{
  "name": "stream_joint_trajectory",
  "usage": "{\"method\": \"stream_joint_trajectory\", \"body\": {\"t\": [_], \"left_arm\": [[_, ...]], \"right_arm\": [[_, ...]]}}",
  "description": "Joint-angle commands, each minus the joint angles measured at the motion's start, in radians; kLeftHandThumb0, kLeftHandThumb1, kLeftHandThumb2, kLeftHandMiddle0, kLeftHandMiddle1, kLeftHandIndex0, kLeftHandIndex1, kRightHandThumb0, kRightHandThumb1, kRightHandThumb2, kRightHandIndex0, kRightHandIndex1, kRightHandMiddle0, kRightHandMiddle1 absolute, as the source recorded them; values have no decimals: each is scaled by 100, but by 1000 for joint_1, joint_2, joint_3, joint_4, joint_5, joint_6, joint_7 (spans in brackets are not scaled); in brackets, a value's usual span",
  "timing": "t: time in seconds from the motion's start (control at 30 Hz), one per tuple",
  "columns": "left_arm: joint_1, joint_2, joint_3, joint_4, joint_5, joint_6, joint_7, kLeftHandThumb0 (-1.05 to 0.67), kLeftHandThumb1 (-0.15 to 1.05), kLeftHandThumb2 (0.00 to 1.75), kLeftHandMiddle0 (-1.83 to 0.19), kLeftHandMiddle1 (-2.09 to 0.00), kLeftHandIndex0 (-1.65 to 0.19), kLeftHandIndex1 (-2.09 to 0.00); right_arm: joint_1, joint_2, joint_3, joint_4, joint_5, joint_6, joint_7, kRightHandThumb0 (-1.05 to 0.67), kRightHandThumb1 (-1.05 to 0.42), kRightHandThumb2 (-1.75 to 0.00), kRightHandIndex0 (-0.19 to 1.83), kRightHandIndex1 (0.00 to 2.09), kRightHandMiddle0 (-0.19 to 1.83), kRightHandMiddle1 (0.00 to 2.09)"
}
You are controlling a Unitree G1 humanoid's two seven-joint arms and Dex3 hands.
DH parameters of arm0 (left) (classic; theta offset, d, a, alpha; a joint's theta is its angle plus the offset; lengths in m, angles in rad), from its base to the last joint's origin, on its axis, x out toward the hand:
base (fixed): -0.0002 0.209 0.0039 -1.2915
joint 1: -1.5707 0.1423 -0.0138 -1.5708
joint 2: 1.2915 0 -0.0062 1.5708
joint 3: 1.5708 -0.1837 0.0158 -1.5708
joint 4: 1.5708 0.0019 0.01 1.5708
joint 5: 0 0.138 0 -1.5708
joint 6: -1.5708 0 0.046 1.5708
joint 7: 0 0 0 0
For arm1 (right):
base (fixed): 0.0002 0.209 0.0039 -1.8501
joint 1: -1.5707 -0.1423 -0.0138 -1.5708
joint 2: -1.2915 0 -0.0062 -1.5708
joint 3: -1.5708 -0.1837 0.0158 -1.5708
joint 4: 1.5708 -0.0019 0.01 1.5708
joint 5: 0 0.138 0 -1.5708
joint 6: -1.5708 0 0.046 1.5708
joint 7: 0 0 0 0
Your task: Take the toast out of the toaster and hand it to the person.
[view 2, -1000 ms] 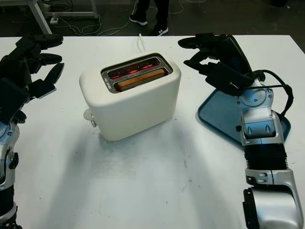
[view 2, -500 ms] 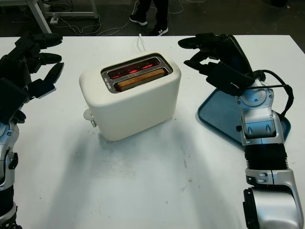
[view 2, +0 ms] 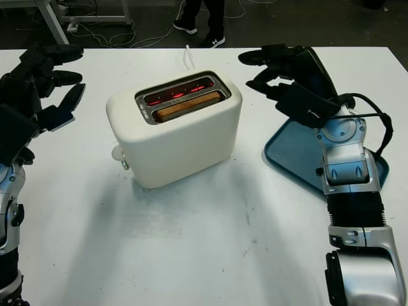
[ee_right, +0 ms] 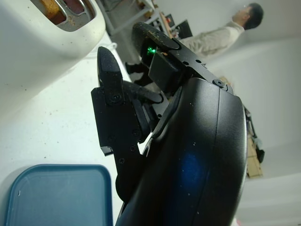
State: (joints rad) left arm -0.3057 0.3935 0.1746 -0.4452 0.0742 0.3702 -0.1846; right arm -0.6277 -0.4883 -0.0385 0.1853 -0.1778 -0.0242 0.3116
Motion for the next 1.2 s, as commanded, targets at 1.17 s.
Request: {"method": "stream_joint_trajectory", "body": {"t": [1.17], "left_arm": [[-1, 4, 4, 3, -7, -15, -2, -39, 92, 54, -5, -110, -15, -75]], "right_arm": [[-37, -2, 18, -88, -32, 117, -18, -25, -92, -6, 62, 63, 83, 1]]}}
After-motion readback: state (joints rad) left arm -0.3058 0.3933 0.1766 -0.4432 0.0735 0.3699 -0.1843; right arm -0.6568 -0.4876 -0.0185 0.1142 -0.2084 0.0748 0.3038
